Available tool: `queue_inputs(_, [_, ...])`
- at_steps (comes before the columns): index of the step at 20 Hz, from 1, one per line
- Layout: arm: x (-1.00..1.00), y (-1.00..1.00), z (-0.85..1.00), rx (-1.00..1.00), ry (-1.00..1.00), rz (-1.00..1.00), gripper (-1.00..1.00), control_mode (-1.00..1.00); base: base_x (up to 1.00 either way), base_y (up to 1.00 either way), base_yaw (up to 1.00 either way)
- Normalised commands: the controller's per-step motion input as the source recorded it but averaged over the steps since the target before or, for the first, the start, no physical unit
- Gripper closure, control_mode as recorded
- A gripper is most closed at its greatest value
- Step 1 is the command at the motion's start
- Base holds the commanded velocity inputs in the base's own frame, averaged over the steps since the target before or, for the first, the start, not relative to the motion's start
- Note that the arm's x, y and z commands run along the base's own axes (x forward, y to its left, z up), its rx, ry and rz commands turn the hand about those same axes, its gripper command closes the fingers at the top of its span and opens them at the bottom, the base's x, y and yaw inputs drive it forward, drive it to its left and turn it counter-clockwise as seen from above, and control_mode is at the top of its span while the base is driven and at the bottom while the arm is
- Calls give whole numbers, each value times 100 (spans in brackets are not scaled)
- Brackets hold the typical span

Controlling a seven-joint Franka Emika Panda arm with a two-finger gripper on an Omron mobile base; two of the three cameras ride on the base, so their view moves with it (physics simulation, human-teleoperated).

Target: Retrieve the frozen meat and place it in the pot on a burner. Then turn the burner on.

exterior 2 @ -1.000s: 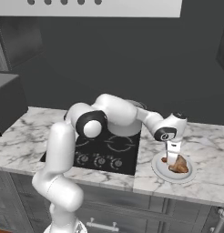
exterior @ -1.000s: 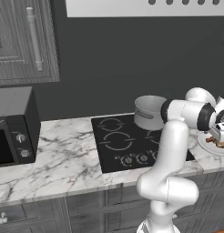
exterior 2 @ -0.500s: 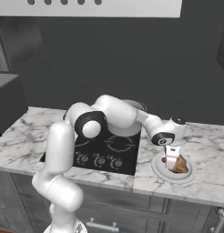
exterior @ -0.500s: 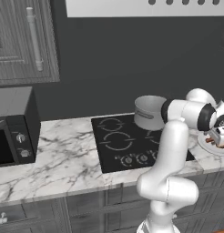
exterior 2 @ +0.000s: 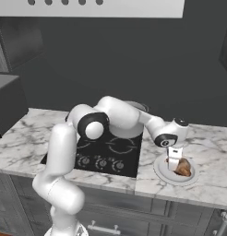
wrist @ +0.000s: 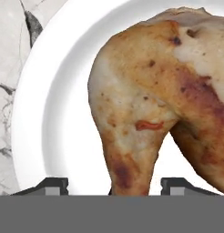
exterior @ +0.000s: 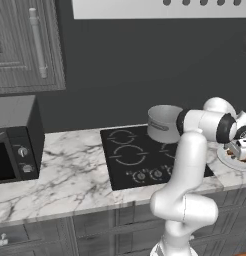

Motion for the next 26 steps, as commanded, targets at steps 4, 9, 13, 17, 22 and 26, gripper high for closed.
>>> queue_inputs(4, [0, 0, -1, 0, -4, 0, 100, -100, 0, 0, 0])
queue_inputs(9, [0, 7, 1, 0, -1, 0, 100, -100, 0, 0, 0])
queue_inputs(13, [2, 37, 30, -6, 0, 9, 100, -100, 0, 0, 0])
queue_inputs(17, [3, 50, 55, -14, 0, 26, 100, -100, 0, 0, 0])
queue_inputs(22, [-8, 39, 52, -16, -3, 47, 100, -100, 0, 0, 0])
queue_inputs(26, [-10, 7, 47, -6, -15, 68, 100, -100, 0, 0, 0])
